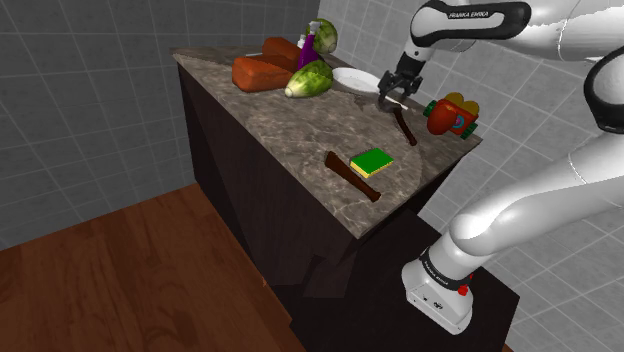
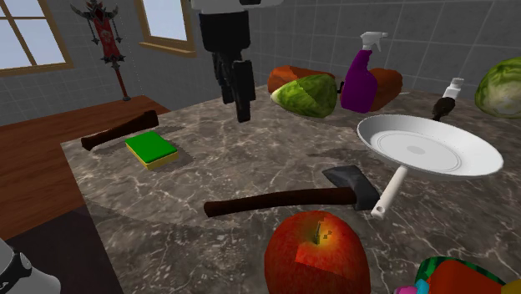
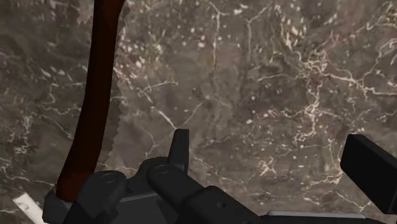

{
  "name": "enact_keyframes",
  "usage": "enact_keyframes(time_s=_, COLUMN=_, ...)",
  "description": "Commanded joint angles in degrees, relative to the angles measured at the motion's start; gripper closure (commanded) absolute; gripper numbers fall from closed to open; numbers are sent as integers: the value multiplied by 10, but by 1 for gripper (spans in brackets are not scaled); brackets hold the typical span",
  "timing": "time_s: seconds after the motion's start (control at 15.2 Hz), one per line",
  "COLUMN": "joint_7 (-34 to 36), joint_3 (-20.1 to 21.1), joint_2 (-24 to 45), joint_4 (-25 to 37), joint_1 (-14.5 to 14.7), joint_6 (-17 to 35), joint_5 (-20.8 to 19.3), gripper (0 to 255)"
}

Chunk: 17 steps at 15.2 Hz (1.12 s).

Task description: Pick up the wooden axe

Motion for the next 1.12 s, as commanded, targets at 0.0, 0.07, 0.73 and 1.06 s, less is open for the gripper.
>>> enact_keyframes(time_s=0.0, joint_7=2, joint_3=-14, joint_2=25, joint_4=10, joint_1=-11, joint_6=8, joint_5=1, gripper=0)
enact_keyframes(time_s=0.07, joint_7=3, joint_3=-21, joint_2=39, joint_4=16, joint_1=-17, joint_6=12, joint_5=2, gripper=0)
enact_keyframes(time_s=0.73, joint_7=5, joint_3=-85, joint_2=177, joint_4=89, joint_1=-73, joint_6=40, joint_5=30, gripper=0)
enact_keyframes(time_s=1.06, joint_7=1, joint_3=-87, joint_2=194, joint_4=72, joint_1=-77, joint_6=70, joint_5=36, gripper=0)
